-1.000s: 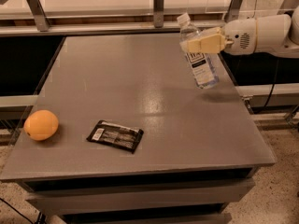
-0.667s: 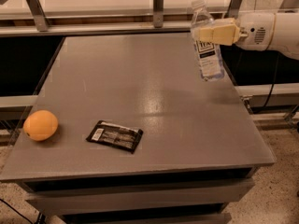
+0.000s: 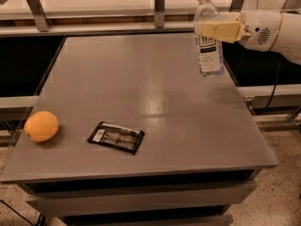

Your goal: Place blue plastic bottle upright

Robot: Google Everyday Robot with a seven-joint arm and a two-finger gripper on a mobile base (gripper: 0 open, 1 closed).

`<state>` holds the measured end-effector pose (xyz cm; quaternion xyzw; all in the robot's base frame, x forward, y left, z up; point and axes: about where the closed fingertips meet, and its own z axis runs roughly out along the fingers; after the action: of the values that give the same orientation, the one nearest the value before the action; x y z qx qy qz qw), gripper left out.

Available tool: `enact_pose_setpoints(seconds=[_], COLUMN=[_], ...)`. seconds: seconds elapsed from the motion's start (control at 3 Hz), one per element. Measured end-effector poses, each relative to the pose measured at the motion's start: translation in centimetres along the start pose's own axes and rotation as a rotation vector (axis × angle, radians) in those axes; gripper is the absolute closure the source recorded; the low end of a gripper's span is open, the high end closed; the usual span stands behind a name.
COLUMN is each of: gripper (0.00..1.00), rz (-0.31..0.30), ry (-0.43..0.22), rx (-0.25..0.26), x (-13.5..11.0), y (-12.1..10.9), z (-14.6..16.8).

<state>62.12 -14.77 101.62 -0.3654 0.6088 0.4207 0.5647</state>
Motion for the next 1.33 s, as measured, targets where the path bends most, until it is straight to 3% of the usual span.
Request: enact_pose_setpoints(seconds=[0.67,1.0,1.33], gripper=[1.0,1.0,1.0], rz=[-0.078,-0.153,-0.197], ry=[-0.135,-0.184,-0.207], rx=[-0.101,-0.151,-0.167], x=[1.0,1.4,2.2], y=[-0.3,-0.1,-0.2], z=[0.1,0.4,0.3])
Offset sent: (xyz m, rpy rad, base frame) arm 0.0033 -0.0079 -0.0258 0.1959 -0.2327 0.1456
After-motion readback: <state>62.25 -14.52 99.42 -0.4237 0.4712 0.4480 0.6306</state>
